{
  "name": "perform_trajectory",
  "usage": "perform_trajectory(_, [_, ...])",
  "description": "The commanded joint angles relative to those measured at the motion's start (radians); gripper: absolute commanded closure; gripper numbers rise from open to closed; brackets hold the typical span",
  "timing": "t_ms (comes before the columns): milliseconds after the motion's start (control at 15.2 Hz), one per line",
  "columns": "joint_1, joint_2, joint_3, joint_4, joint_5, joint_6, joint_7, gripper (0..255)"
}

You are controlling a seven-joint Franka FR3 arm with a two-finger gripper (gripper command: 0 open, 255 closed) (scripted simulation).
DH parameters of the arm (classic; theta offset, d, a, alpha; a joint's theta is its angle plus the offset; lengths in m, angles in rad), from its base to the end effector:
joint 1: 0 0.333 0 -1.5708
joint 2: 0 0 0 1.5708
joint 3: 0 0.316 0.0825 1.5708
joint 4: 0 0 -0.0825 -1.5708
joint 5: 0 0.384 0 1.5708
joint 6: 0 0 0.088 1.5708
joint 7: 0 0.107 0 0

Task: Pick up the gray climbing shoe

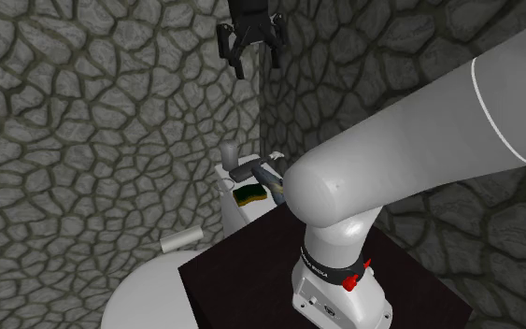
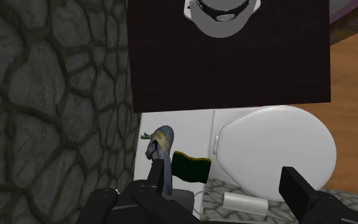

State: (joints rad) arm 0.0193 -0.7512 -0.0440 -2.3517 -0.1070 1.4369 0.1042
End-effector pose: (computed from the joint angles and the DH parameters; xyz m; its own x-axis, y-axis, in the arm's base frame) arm 0.3002 -0.0236 0.5715 0.9800 -0.1256 -0.1541 -0.1121 -0.9893 0.0934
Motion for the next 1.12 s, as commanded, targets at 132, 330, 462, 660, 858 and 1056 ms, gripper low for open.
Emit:
perform_trajectory(132, [-0.001,0.014,-0.019,-0.051,-0.019,0.070,-0.024,0])
perform_trajectory(330, [-0.005,0.048,-0.048,-0.119,-0.047,0.179,-0.058,0])
perform_trajectory(462, [-0.008,0.079,-0.068,-0.157,-0.066,0.253,-0.080,0])
perform_trajectory(660, [-0.013,0.140,-0.099,-0.203,-0.093,0.369,-0.111,0])
perform_trajectory(858, [-0.018,0.218,-0.129,-0.236,-0.119,0.488,-0.142,0])
perform_trajectory(1056, [-0.023,0.311,-0.159,-0.255,-0.141,0.609,-0.171,0])
